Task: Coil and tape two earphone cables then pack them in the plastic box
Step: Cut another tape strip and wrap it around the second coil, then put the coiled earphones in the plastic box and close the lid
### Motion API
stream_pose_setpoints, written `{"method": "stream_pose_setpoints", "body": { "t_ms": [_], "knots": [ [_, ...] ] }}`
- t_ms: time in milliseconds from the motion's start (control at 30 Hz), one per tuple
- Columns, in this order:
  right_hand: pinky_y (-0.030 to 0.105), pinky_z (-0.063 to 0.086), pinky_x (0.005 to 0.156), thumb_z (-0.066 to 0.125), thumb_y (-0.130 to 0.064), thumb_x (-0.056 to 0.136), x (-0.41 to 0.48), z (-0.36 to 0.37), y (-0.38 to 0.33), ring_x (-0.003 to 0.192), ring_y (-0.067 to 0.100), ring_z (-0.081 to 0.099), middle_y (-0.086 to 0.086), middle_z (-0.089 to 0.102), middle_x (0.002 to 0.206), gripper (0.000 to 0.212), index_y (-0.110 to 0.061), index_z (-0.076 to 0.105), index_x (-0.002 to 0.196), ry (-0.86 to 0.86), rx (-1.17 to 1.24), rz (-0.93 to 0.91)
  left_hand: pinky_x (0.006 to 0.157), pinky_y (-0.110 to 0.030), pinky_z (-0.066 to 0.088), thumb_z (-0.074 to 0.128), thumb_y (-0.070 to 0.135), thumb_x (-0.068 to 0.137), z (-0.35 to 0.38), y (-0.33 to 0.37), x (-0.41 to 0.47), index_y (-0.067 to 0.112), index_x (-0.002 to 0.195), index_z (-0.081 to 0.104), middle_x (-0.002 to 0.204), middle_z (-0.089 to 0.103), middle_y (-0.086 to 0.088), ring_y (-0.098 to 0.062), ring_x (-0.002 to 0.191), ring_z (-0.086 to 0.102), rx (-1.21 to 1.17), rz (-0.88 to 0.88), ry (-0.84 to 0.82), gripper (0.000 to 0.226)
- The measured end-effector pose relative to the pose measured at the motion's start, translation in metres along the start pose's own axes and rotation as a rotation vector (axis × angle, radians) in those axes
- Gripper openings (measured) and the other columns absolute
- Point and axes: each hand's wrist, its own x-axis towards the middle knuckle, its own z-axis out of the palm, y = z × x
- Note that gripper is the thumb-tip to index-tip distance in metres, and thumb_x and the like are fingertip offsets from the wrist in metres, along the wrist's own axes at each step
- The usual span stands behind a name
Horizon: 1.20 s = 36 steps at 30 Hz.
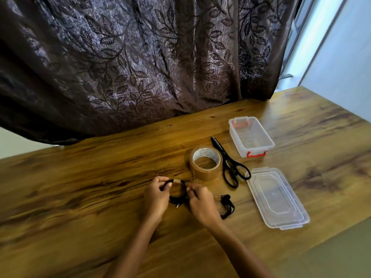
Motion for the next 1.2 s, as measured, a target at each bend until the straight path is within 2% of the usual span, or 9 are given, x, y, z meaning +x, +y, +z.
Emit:
{"method": "stream_pose_setpoints", "body": {
  "t_ms": [100, 233, 433, 667, 767, 900, 967, 1067, 1200],
  "knots": [
    [0.027, 0.020, 0.111, 0.037, -0.015, 0.098, 0.000, 0.001, 0.002, 0.138, 0.019, 0.024, 0.008, 0.037, 0.146, 0.037, -0.008, 0.046, 0.133, -0.018, -0.147, -0.042, 0.070, -0.024, 0.045, 0.059, 0.013, 0.088, 0.002, -0.002, 0.004, 0.013, 0.101, 0.064, 0.107, 0.067, -0.004, -0.018, 0.096, 0.061, 0.119, 0.065, 0.031, 0.014],
    [0.031, 0.018, 0.114, 0.039, -0.019, 0.098, -0.001, 0.001, 0.002, 0.141, 0.019, 0.018, 0.007, 0.030, 0.151, 0.039, -0.012, 0.042, 0.136, -0.046, -0.192, -0.061, 0.071, -0.026, 0.049, 0.060, 0.019, 0.087, 0.006, -0.005, 0.009, 0.018, 0.100, 0.062, 0.112, 0.063, -0.003, -0.019, 0.102, 0.058, 0.204, 0.093, 0.044, 0.013],
    [0.005, 0.040, 0.084, 0.052, -0.016, 0.092, -0.001, -0.031, -0.008, 0.109, 0.004, 0.051, -0.001, 0.057, 0.121, 0.021, -0.020, 0.062, 0.111, 0.215, -0.018, -0.153, 0.082, -0.023, 0.032, 0.057, 0.017, 0.088, 0.011, 0.019, 0.007, 0.017, 0.100, 0.063, 0.114, 0.059, -0.001, -0.019, 0.113, 0.047, 0.262, 0.291, 0.124, 0.013],
    [0.033, 0.049, 0.081, 0.055, -0.015, 0.087, 0.038, -0.113, 0.018, 0.099, 0.022, 0.057, 0.004, 0.062, 0.102, 0.014, -0.021, 0.064, 0.097, 0.643, 0.062, -0.076, 0.081, -0.014, 0.041, 0.055, 0.012, 0.089, 0.051, 0.093, 0.001, 0.014, 0.100, 0.061, 0.107, 0.057, 0.006, -0.006, 0.100, 0.052, 0.031, 0.564, -0.051, 0.013],
    [0.022, 0.034, 0.084, 0.056, -0.015, 0.088, 0.059, -0.147, 0.037, 0.112, 0.029, 0.048, 0.014, 0.057, 0.118, 0.023, -0.008, 0.060, 0.110, 0.800, -0.068, 0.059, 0.084, -0.018, 0.044, 0.052, 0.007, 0.090, 0.085, 0.120, 0.006, 0.009, 0.105, 0.060, 0.110, 0.063, -0.004, -0.011, 0.101, 0.057, -0.167, 0.415, -0.253, 0.018],
    [0.034, 0.033, 0.101, 0.050, -0.022, 0.094, 0.080, -0.172, 0.054, 0.123, 0.032, 0.041, 0.022, 0.047, 0.131, 0.044, 0.002, 0.042, 0.130, 0.755, -0.053, 0.200, 0.091, -0.021, 0.041, 0.046, 0.008, 0.093, 0.136, 0.141, 0.017, 0.006, 0.122, 0.052, 0.121, 0.058, -0.006, -0.018, 0.116, 0.053, -0.275, 0.098, -0.478, 0.031],
    [0.028, 0.038, 0.092, 0.046, -0.021, 0.095, 0.085, -0.176, 0.058, 0.118, 0.030, 0.046, 0.023, 0.048, 0.131, 0.044, 0.004, 0.039, 0.131, 0.695, -0.005, 0.223, 0.090, -0.025, 0.043, 0.043, 0.008, 0.092, 0.157, 0.141, 0.021, 0.011, 0.117, 0.056, 0.113, 0.058, -0.004, -0.018, 0.111, 0.054, -0.307, 0.004, -0.576, 0.028],
    [0.012, 0.037, 0.057, 0.043, -0.018, 0.097, 0.089, -0.179, 0.062, 0.094, 0.020, 0.052, 0.021, 0.058, 0.116, 0.033, 0.003, 0.050, 0.121, 0.651, 0.053, 0.221, 0.092, -0.033, 0.049, 0.040, 0.001, 0.088, 0.174, 0.138, 0.023, 0.019, 0.091, 0.060, 0.104, 0.063, -0.006, -0.024, 0.104, 0.059, -0.306, -0.022, -0.653, 0.027],
    [0.006, 0.039, 0.051, 0.043, -0.018, 0.096, 0.090, -0.182, 0.066, 0.086, 0.018, 0.054, 0.011, 0.061, 0.099, 0.028, -0.001, 0.057, 0.113, 0.677, 0.121, 0.194, 0.096, -0.035, 0.049, 0.042, 0.002, 0.091, 0.173, 0.140, 0.019, 0.018, 0.106, 0.060, 0.109, 0.065, -0.003, -0.019, 0.106, 0.061, -0.354, -0.012, -0.638, 0.028]
  ]
}}
